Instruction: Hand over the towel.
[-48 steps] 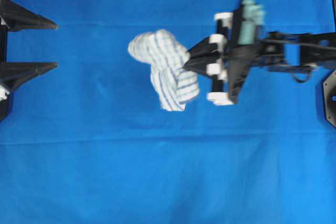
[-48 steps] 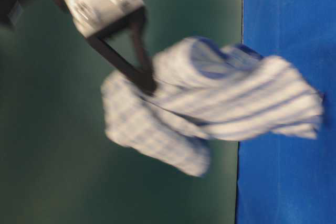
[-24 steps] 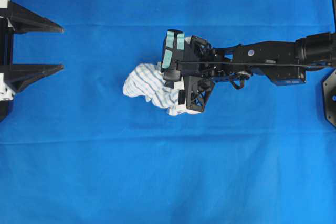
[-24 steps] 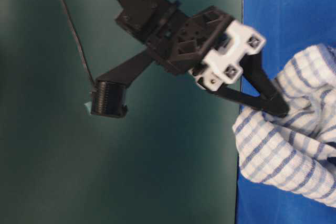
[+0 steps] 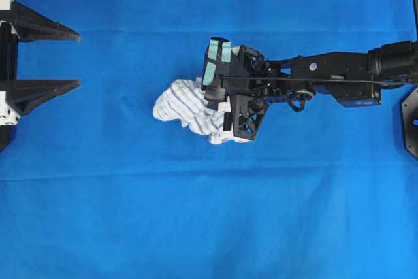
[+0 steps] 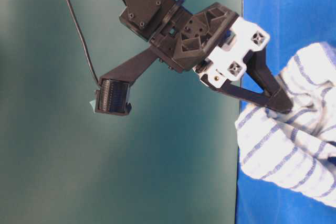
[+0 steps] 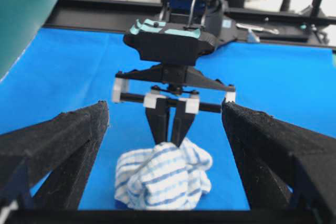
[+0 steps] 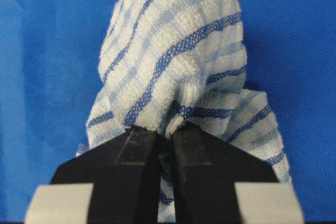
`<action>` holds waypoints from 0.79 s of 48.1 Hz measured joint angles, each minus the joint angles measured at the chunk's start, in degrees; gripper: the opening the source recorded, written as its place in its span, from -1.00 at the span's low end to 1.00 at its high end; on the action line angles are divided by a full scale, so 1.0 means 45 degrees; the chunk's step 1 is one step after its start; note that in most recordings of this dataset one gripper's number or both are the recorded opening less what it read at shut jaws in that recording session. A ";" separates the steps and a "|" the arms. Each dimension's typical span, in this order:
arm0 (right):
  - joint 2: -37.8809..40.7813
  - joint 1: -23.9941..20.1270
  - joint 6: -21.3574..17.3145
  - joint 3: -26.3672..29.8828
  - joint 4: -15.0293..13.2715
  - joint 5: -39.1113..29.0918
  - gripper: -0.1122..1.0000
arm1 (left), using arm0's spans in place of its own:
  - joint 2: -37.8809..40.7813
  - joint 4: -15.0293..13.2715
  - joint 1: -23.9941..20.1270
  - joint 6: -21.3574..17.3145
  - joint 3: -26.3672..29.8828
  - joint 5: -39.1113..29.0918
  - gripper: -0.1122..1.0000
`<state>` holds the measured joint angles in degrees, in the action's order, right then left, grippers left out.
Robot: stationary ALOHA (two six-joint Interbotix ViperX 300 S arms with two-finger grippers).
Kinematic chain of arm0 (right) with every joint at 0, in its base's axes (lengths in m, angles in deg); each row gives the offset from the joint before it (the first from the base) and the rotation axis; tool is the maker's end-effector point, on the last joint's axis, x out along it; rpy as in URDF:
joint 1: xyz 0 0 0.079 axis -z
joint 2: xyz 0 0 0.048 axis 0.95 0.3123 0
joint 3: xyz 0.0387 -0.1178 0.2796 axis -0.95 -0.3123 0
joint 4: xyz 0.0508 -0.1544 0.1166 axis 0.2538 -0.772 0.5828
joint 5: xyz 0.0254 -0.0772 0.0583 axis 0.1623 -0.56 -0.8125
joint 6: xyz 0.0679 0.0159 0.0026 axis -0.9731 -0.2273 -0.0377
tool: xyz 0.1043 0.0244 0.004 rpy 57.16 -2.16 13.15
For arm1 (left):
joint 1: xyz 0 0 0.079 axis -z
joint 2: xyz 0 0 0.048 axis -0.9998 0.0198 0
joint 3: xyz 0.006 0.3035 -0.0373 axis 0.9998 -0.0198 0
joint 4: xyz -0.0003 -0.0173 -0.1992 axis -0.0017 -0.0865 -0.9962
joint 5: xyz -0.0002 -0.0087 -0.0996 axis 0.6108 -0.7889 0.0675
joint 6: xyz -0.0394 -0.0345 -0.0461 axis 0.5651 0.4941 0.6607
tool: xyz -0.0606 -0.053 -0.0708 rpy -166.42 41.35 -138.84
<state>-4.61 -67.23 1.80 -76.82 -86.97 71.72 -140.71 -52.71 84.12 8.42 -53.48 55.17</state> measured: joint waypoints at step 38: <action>-0.5703 0.0000 0.0039 -0.2012 -0.0996 0.3105 0.45 | 0.0000 0.0000 -0.0020 0.0000 -0.0020 0.0000 0.86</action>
<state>-30.28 -67.23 1.98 -85.88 -91.45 85.69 -140.71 -52.71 84.03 8.42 -53.57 55.17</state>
